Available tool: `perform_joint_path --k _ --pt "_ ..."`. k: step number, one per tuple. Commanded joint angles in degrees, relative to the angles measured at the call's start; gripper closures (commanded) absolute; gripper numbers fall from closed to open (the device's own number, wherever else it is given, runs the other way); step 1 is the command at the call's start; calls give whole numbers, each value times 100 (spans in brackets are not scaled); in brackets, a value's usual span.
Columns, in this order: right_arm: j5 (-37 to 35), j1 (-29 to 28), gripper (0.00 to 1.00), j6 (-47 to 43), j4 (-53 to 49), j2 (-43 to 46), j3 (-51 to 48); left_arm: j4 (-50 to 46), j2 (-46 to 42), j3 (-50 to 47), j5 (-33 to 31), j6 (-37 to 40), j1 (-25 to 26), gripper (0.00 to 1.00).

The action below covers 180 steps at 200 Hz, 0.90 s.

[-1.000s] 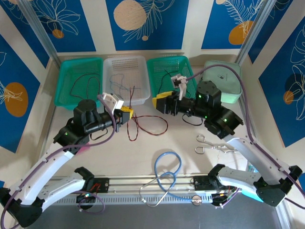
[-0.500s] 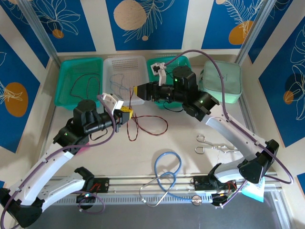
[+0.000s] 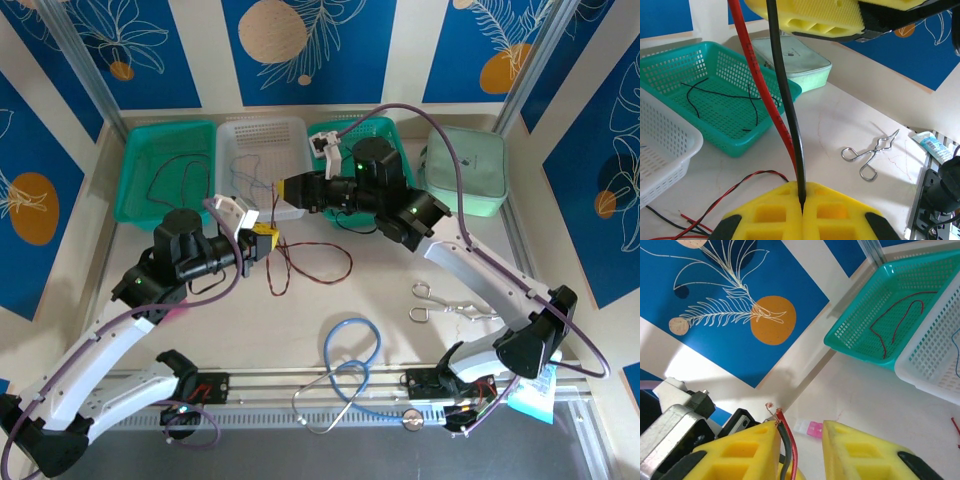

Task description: Untangle the cables

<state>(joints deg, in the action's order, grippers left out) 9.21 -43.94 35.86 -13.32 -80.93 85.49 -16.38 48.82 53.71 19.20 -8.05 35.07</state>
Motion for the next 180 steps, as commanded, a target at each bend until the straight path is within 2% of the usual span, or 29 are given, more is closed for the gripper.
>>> perform_joint_path --k 1,22,32,39,45,50,58,69,138,180 --pt "7 -50 80 -26 14 -41 193 17 -30 65 34 -29 53 100" --pt "-7 -53 89 -30 20 -38 179 37 -46 56 14 -21 53 100" --pt "-28 -61 98 -67 52 -21 157 30 -50 60 -12 -35 53 100" --pt "-75 -75 100 -98 70 6 129 29 -55 60 -52 -68 52 87" --pt "-122 -84 100 -126 96 43 100 13 -61 65 -61 -89 53 67" --pt "-153 -95 100 -148 129 68 78 6 -61 63 -53 -106 52 55" --pt "-201 -105 100 -186 192 119 12 10 -65 78 5 -153 52 44" --pt "-276 -106 100 -211 246 195 -52 89 -89 82 49 -298 52 36" --pt "-332 61 100 -183 264 480 -381 545 -84 450 314 -947 39 26" --pt "-275 88 100 -201 293 591 -505 571 -88 412 -431 -1276 5 27"
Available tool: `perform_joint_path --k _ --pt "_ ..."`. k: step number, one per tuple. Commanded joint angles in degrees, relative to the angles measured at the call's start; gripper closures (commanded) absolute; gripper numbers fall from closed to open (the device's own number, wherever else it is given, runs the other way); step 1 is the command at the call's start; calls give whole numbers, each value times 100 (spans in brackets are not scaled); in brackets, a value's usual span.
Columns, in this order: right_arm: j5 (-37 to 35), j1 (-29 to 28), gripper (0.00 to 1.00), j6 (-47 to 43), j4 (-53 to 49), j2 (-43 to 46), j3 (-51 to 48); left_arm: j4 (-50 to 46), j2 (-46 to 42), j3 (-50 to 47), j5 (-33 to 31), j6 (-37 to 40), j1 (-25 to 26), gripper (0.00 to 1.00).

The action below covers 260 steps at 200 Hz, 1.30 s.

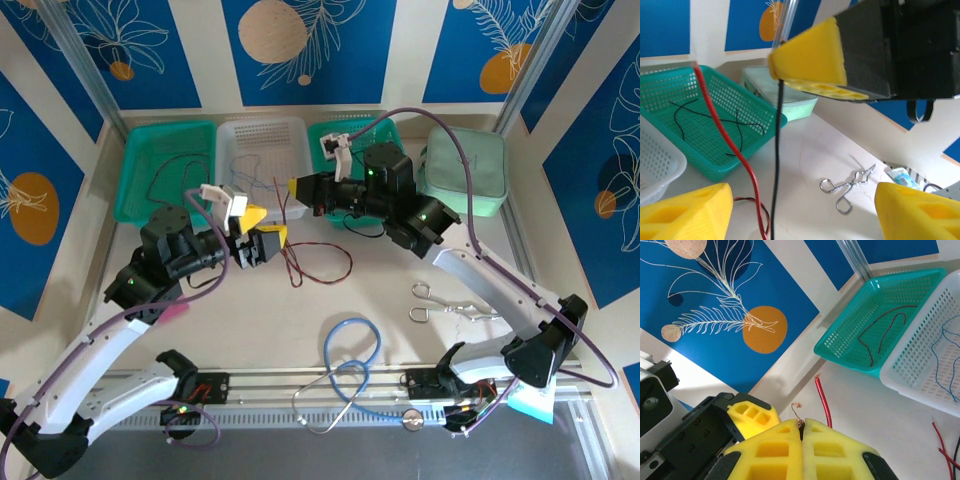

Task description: Untangle the cables

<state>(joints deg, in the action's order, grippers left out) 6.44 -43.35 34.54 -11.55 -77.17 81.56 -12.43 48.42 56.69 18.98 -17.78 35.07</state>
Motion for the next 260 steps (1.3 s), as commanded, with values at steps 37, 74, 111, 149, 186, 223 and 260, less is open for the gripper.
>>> perform_joint_path --k 37,74,111,149,186,223,260 --pt "68 29 100 -62 98 303 -231 461 239 165 -295 -1115 -285 35" --pt "119 31 100 -70 118 349 -281 1118 747 97 430 -2013 -705 40" --pt "200 12 100 -79 143 317 -268 1994 1319 128 1230 -2673 -756 55" --pt "198 2 100 -102 144 321 -222 2002 1548 169 1371 -2716 -757 100" --pt "21 36 100 -214 55 447 -272 1786 1143 -66 756 -2467 -756 100" --pt "-913 283 100 -492 -258 954 -415 1117 683 -12 299 -2014 -791 100" --pt "-2851 856 100 -143 -269 2009 -1002 1019 481 -61 123 -1944 -825 100"
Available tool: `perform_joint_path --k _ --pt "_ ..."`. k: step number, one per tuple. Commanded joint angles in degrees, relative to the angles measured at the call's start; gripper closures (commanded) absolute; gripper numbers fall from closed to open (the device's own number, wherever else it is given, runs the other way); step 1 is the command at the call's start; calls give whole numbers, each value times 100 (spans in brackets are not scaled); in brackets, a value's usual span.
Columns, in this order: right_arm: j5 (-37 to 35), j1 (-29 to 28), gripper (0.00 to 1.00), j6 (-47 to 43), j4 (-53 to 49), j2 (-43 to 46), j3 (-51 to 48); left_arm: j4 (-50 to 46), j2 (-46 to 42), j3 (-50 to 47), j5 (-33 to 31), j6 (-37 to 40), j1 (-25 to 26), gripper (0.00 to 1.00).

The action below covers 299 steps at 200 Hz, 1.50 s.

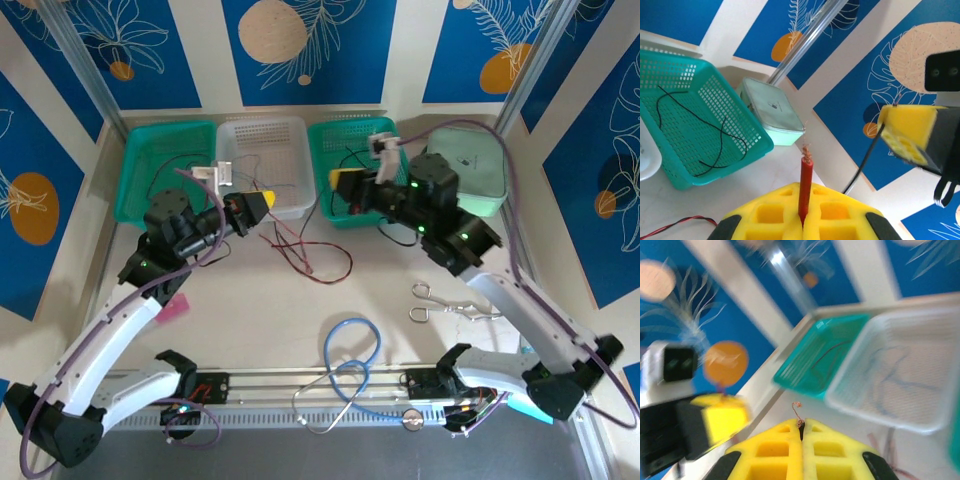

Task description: Untangle the cables

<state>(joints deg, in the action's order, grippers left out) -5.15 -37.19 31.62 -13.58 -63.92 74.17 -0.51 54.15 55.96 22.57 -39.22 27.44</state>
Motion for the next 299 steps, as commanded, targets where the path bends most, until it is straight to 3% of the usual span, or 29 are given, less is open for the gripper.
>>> perform_joint_path --k 1,22,48,86,118,160,183,248,299 --pt "-1784 239 100 164 -70 717 -285 -170 -95 11 -235 193 -63 100" --pt "-3299 247 100 369 279 1514 -940 -124 -100 -20 -277 193 -68 100" --pt "-4073 366 100 468 514 2271 -1532 -162 -120 23 -318 263 -90 100" --pt "-4354 676 100 339 269 2608 -1555 -883 -183 440 -625 408 -320 100" --pt "-4265 1068 100 202 139 2705 -1481 -881 -514 339 -701 -207 -1081 100" --pt "-4195 1672 100 -12 -101 2897 -1328 -1118 -1113 181 -1224 -147 -1825 100" --pt "-4298 2033 100 -119 -226 3048 -1276 -1238 -1461 53 -1762 -86 -2017 100" --pt "-4457 2834 100 -14 -540 3245 -1282 -1421 -2670 -513 -4151 -33 -2050 100" --pt "-4641 3340 100 289 -739 3397 -1341 -1399 -4065 -1064 -5828 -147 -2050 100"
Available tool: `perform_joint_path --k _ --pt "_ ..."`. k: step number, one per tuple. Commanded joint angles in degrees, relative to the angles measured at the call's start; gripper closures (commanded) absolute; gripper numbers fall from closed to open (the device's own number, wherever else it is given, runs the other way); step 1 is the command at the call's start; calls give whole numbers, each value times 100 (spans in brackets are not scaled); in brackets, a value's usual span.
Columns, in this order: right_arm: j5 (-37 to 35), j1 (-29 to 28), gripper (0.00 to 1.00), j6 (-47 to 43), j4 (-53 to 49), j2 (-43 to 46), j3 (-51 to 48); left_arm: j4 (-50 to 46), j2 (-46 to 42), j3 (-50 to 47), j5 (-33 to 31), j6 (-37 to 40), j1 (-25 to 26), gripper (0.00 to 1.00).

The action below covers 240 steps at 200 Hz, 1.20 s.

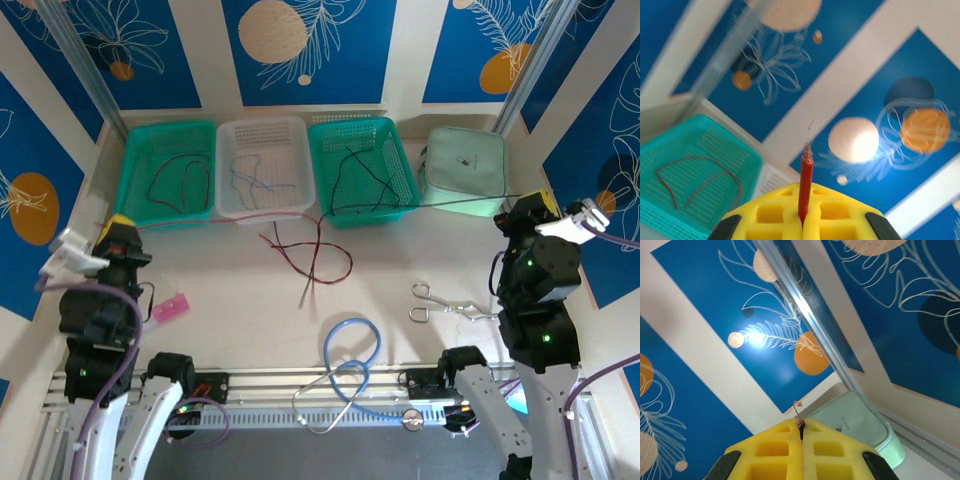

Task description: Untangle the cables

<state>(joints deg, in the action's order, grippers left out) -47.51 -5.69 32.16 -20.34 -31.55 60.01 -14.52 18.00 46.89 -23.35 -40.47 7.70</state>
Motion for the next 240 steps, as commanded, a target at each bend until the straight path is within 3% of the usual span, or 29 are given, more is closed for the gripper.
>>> perform_joint_path --k 1,44,106,122,150,178,204,240 --pt "-415 200 100 240 -70 159 74 -2 -466 -160 -1261 -18 -76 100" --pt "-749 507 100 693 -384 324 37 -290 -926 -181 -2094 -244 -76 100" --pt "-305 622 100 871 -472 307 85 -241 -822 -199 -1796 -474 -76 100" --pt "-233 631 100 861 -460 283 103 -71 -619 -157 -1356 -389 -77 100" --pt "-19 639 100 920 -427 222 125 -257 577 674 430 124 -77 100" --pt "301 648 100 953 -483 102 177 -184 1500 1404 1430 419 -77 100" --pt "403 648 100 1190 -598 94 153 -38 2006 1863 1715 571 -76 100" --pt "515 648 100 1325 -611 55 150 498 2644 2469 1498 975 -76 100"
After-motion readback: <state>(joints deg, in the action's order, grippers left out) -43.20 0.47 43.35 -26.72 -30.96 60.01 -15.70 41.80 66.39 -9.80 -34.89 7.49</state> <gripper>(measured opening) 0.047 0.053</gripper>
